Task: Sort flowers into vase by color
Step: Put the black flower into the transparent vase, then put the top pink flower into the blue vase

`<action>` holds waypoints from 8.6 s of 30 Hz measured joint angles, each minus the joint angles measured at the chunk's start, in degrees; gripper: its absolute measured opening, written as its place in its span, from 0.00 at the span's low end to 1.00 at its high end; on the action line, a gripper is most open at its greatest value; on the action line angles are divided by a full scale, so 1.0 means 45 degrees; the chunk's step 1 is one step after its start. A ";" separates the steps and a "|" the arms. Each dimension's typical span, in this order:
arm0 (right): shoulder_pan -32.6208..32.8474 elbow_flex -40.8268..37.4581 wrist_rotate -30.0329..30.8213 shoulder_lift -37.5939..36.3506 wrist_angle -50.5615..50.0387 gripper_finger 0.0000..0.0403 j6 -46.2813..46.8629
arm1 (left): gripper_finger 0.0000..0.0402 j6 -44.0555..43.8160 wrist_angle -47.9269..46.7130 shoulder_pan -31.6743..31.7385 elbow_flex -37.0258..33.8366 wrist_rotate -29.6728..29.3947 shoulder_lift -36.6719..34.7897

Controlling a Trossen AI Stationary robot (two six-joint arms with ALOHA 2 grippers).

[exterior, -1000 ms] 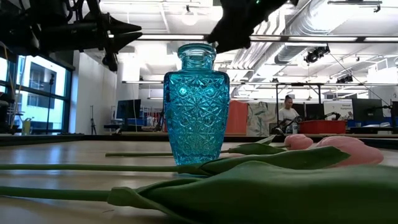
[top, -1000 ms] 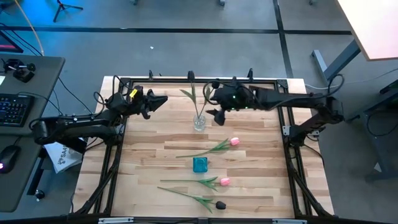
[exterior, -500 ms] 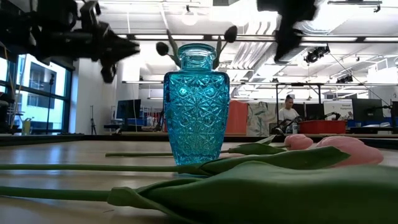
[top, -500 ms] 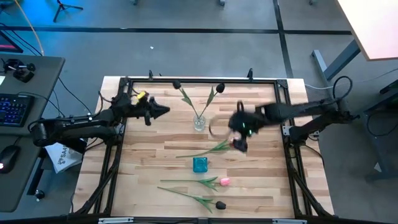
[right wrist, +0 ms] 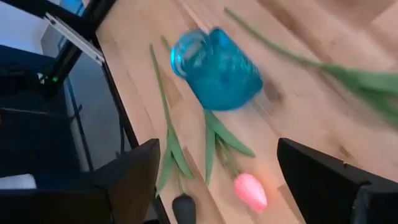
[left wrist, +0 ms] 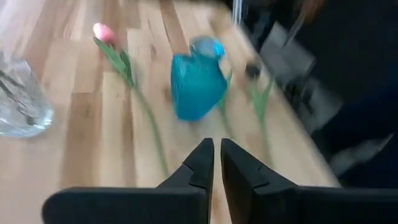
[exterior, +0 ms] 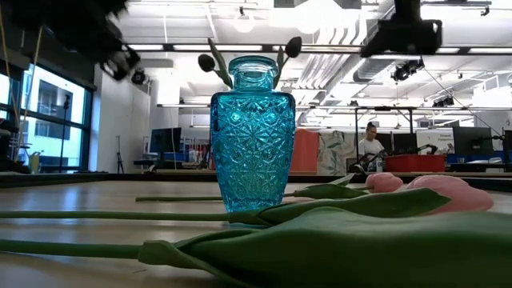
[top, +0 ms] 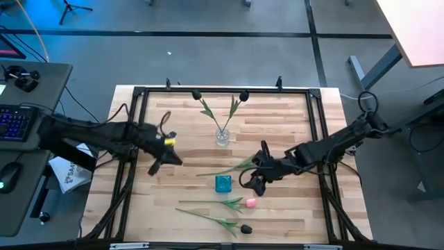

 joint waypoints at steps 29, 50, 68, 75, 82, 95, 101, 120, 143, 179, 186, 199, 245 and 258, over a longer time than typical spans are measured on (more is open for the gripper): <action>0.5069 0.1418 0.3658 -0.0204 -0.5621 0.79 -0.1672 | 0.39 -0.2333 -0.3454 -0.7511 1.1791 -0.5337 1.4564; 0.5519 0.1418 0.4939 -0.0199 -0.5611 0.79 -0.0799 | 0.39 -0.1668 -0.1357 -0.6446 1.2431 -0.3568 1.7561; 0.5519 0.1418 0.5408 -0.0199 -0.5606 0.79 -0.0551 | 0.04 -0.1885 -0.3249 -0.6423 1.2377 -0.4038 1.6964; 0.5519 0.1418 0.6012 -0.0199 -0.5611 0.79 -0.0512 | 0.01 -0.2493 -0.5711 -0.6904 1.2224 -0.6320 1.3127; 0.5519 0.1413 0.6556 -0.0199 -0.5606 0.79 -0.0915 | 0.00 -0.6091 -0.4715 -0.7685 1.0288 -1.1502 0.8962; 0.4599 0.1409 0.8364 -0.0194 -0.5459 0.79 -0.0555 | 0.00 -0.2327 1.4493 -0.3684 0.0540 -1.1728 0.6184; 0.3193 0.1409 0.9011 -0.0194 -0.4584 0.79 -0.0158 | 0.00 -0.1894 1.6644 0.0022 0.0204 -0.9133 0.6230; -0.0300 0.1409 0.9138 -0.0194 -0.2863 0.79 -0.1942 | 0.00 -0.1339 1.8631 0.3097 0.2755 -0.7030 1.0219; -0.0271 0.1409 0.8931 -0.0194 -0.2464 0.79 -0.3422 | 0.00 -0.0690 1.8338 0.2908 0.2838 -0.8775 1.0700; -0.0271 0.1474 0.8620 -0.0731 -0.2462 0.79 -0.3968 | 0.41 0.0012 0.9604 0.2074 0.2833 -0.8007 0.7308; -0.0271 0.2791 0.8754 -0.0997 -0.3330 0.79 -0.5160 | 0.48 -0.0245 0.7661 0.1112 0.2833 -0.7791 0.5093; -0.0121 0.3861 0.7722 -0.1161 -0.7235 0.79 -0.4275 | 0.48 -0.2718 0.4637 -0.1701 0.2833 -0.6695 0.6437; 0.4018 0.1695 0.8634 -0.1627 -0.9155 0.79 0.2396 | 0.48 -0.1665 0.1097 -0.1246 0.7754 -0.3091 1.2866; 0.3989 0.1695 0.8978 -0.1622 -0.9317 0.79 0.2396 | 0.48 -0.1803 0.1765 -0.0111 0.8872 -0.2895 1.4678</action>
